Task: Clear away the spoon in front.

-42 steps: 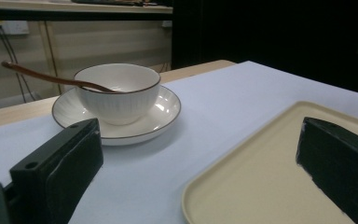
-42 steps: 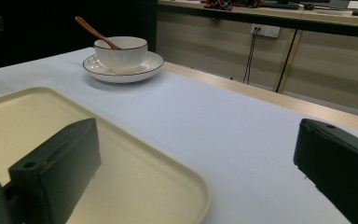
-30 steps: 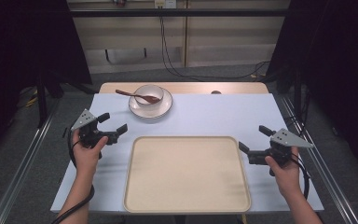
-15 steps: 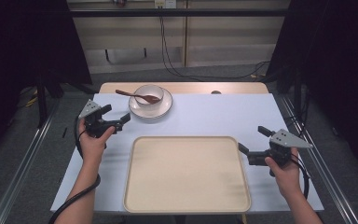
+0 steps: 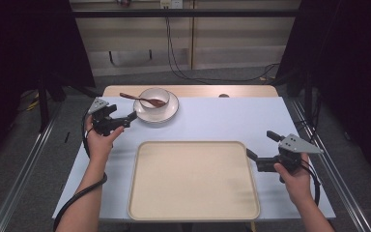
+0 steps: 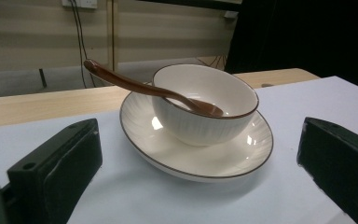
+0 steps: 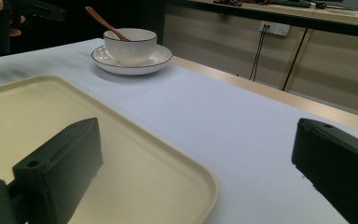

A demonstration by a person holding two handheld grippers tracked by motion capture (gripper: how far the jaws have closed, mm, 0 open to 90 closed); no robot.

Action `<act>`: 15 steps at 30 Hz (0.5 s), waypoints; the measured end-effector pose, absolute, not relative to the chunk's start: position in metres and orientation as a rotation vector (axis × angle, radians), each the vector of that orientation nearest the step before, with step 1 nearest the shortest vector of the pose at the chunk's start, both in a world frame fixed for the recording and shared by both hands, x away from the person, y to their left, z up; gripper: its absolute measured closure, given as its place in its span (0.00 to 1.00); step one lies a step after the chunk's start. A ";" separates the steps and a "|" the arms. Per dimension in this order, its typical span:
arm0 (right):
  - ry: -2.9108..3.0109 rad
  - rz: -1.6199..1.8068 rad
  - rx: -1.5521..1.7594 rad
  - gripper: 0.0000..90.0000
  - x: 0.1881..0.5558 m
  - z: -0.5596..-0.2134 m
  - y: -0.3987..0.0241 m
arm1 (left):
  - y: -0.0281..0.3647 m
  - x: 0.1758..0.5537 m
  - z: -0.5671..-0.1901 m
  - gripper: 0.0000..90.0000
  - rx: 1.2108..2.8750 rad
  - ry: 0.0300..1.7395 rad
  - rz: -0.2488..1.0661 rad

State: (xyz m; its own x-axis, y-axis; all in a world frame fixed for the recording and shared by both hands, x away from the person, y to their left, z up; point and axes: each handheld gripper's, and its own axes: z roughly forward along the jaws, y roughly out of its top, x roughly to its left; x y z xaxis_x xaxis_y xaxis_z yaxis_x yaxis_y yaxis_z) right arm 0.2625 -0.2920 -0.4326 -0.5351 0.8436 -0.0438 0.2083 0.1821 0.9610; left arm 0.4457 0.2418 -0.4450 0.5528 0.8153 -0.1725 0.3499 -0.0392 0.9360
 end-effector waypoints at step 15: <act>1.893 1.362 0.968 0.02 0.263 -0.434 -0.291 | 0.238 0.470 -0.454 0.04 1.622 1.112 0.519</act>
State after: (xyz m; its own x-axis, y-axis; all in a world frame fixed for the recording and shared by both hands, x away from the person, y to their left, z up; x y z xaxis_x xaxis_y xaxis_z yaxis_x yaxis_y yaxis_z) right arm 0.2634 -0.2906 -0.4341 -0.5491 0.8337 -0.0580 0.2097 0.2047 0.9561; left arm 0.4696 0.2384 -0.4544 0.4734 0.8591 -0.1944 0.4020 -0.0143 0.9155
